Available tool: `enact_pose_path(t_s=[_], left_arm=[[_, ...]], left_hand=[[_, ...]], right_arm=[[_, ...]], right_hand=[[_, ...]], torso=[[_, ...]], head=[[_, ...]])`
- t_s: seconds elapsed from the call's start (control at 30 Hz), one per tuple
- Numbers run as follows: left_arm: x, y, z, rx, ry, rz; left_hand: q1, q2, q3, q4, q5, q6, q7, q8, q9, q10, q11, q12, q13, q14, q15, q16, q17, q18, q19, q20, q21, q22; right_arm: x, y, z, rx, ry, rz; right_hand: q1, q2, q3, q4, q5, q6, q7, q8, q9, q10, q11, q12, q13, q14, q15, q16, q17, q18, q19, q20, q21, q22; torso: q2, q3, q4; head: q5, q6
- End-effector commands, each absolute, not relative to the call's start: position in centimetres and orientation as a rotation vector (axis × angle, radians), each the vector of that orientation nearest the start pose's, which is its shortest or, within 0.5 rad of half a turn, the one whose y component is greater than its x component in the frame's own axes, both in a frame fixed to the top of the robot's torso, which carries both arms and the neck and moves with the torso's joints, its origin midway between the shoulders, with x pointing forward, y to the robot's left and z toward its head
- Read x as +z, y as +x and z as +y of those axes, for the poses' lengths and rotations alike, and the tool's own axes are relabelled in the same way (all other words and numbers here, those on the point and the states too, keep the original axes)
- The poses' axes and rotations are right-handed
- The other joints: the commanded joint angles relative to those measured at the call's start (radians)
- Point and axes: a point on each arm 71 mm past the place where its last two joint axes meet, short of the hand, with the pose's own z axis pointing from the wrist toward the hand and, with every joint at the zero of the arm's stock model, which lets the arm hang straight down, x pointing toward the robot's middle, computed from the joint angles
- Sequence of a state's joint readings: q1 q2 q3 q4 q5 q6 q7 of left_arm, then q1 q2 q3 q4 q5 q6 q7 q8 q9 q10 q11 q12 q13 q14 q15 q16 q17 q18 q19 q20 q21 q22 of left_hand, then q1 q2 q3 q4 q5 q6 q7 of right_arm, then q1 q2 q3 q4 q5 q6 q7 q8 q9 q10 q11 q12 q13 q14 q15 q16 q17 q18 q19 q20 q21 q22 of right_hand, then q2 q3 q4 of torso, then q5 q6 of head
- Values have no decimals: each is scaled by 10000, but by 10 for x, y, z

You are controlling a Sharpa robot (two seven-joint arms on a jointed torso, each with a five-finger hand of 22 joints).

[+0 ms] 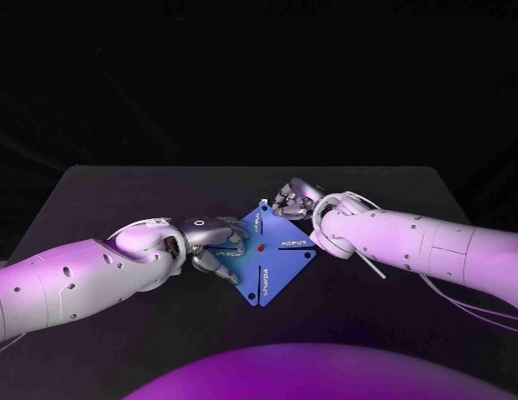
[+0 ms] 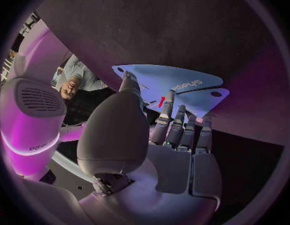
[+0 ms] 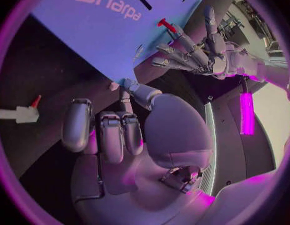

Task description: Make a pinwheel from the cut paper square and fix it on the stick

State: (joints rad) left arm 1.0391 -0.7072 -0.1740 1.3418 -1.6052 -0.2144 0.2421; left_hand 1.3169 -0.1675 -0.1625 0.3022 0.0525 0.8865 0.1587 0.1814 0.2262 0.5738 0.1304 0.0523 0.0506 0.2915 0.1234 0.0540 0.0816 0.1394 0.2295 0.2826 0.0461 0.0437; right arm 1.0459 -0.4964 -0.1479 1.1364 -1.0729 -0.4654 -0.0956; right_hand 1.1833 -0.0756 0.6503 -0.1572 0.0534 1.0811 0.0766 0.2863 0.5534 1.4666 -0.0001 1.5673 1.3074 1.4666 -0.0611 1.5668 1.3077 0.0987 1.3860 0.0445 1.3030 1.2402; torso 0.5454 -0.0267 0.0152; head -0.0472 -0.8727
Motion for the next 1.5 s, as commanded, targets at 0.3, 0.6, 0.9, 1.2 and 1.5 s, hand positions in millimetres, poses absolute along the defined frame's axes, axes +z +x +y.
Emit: enact_pose_path(t_s=[0.3, 0.6, 0.9, 1.2, 1.5], left_arm=[[-313, 434, 162, -9016, 5570, 18358], [-318, 433, 162, -8708, 5655, 19163], [-320, 433, 163, -8476, 5733, 19467], [-312, 434, 162, -8982, 5369, 18249], [-305, 431, 156, -9640, 5131, 17518]], left_hand=[[-33, 16, -40, -16, -23, 37, 17, 44, 2, 25, -6, -28, -1, 66, -15, -43, 16, 206, 42, -6, 38, 8], [-68, 136, 17, -19, -29, 19, 7, 26, -8, -16, -24, -35, -6, 73, -42, -47, 14, 222, -17, 0, 19, -6], [-103, 282, 101, -24, -35, 7, 11, 11, -17, 6, -31, -31, -3, 88, -53, -49, 13, 246, -30, -3, 7, -11], [-68, 169, 76, -25, -27, 29, -10, 13, -20, 85, -51, -20, 5, 95, -72, -61, 11, 293, 40, -28, 22, 2], [35, 164, 85, -23, -23, 40, -151, -6, -38, 55, -108, -32, -2, 122, -92, -68, 7, 328, 22, -15, 18, -1]], right_arm=[[-309, 489, -125, 7310, 240, 17716], [-307, 477, -119, 7522, -583, 17171], [-309, 477, -131, 6870, -407, 16883], [-311, 477, -136, 6689, -29, 17003], [-313, 480, -143, 6408, 171, 17119]], right_hand=[[-130, -26, 30, -81, -33, 102, -103, 37, 382, 1042, -69, 35, 2634, 1042, -68, 40, 2631, -183, 61, -18, 70, 59], [-144, -39, 50, -106, -31, 101, -105, 50, 407, 1042, -72, 35, 2634, 1042, -66, 40, 2631, -206, 116, -20, 147, 156], [-165, -59, 75, -137, -31, 107, -110, 69, 440, 1042, -78, 35, 2634, 1042, -62, 40, 2631, -218, 148, -20, 188, 208], [-171, -65, 82, -145, -32, 110, -111, 74, 448, 1042, -79, 35, 2634, 1042, -62, 40, 2631, -220, 153, -20, 192, 214], [-188, -72, 102, -161, -32, 113, -114, 85, 468, 1042, -82, 35, 2634, 1042, -62, 40, 2631, -225, 167, -20, 210, 237]], torso=[[-6, -5, -3], [0, -2, -23], [-2, 8, -3], [-6, -1, -7], [-1, -9, -3]], head=[[55, 1], [93, 1], [74, 1], [48, 1], [27, 1]])
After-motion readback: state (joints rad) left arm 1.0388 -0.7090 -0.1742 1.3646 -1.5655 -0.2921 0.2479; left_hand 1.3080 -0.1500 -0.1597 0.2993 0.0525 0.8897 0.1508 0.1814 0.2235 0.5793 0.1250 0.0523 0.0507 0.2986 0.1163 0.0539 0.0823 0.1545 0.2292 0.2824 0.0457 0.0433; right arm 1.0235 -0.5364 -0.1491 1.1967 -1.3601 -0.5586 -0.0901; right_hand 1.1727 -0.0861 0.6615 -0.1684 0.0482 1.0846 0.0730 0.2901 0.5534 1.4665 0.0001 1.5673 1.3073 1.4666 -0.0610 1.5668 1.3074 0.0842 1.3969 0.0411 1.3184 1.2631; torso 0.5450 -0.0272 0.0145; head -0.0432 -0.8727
